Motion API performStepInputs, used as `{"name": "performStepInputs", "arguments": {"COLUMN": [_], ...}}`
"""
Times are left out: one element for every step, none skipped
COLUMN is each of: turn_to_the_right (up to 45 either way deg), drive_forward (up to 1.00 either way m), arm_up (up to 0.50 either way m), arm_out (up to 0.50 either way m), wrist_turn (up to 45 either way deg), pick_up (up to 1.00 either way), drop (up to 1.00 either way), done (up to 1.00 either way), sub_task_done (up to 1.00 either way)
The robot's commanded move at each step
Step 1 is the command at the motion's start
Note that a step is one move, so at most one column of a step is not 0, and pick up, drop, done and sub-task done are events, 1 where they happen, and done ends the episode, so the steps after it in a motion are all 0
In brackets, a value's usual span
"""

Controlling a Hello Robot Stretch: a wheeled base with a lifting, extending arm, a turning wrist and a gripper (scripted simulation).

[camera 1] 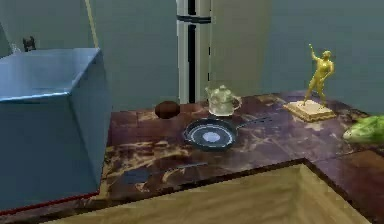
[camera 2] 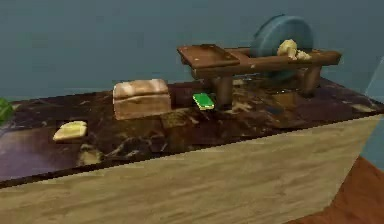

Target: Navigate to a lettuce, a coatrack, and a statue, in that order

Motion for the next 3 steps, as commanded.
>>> {"name": "performStepInputs", "arguments": {"turn_to_the_right": [-45.0,-45.0,-9.0], "drive_forward": [0.00,0.00,0.00], "arm_up": [0.00,0.00,0.00], "arm_out": [0.00,0.00,0.00], "wrist_turn": [0.0,0.0,0.0], "pick_up": [0.00,0.00,0.00], "drop": [0.00,0.00,0.00], "done": [0.00,0.00,0.00], "sub_task_done": [0.00,0.00,0.00]}}
